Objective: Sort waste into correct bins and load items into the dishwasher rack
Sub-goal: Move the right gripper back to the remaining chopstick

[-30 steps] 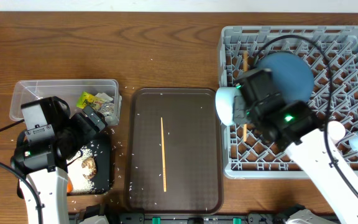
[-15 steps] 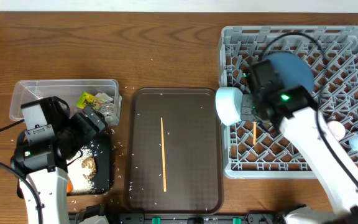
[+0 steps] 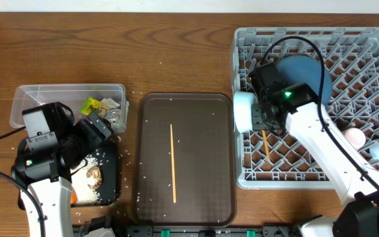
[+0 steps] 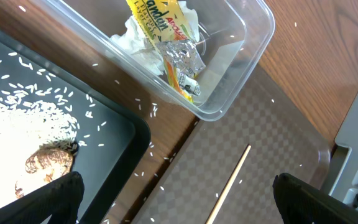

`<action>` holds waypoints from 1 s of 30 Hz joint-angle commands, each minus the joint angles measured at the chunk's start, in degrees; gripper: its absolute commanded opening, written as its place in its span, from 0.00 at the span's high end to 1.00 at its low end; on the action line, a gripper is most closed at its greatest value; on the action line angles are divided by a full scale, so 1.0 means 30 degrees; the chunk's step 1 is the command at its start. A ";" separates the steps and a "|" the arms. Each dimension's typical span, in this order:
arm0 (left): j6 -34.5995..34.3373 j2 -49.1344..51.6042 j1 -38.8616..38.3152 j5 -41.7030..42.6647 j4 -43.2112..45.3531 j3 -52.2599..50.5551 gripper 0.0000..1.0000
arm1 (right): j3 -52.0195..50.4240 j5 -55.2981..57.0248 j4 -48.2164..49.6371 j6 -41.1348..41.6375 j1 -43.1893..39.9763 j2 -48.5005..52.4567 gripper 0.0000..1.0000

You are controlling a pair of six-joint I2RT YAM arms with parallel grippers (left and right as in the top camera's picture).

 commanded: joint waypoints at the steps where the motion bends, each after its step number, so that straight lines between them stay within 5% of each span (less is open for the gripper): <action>1: 0.0328 -0.0131 0.0095 -0.0248 0.0007 0.0437 0.02 | 0.0656 -0.0903 -0.0087 -0.0393 0.0284 -0.1464 0.50; 15: 0.0328 -0.0131 0.0095 -0.0248 0.0007 0.0437 0.02 | 0.0678 -0.2681 0.1916 0.0131 0.5748 -0.5741 0.53; 21: 0.0328 -0.0131 0.0095 -0.0248 0.0000 0.0437 0.02 | 0.0590 -0.2659 0.3147 0.0408 0.8349 -0.2980 0.53; 30: 0.0328 -0.0131 0.0095 -0.0248 0.0000 0.0437 0.02 | 0.0590 -0.3104 0.5268 0.5799 1.0579 0.3774 0.60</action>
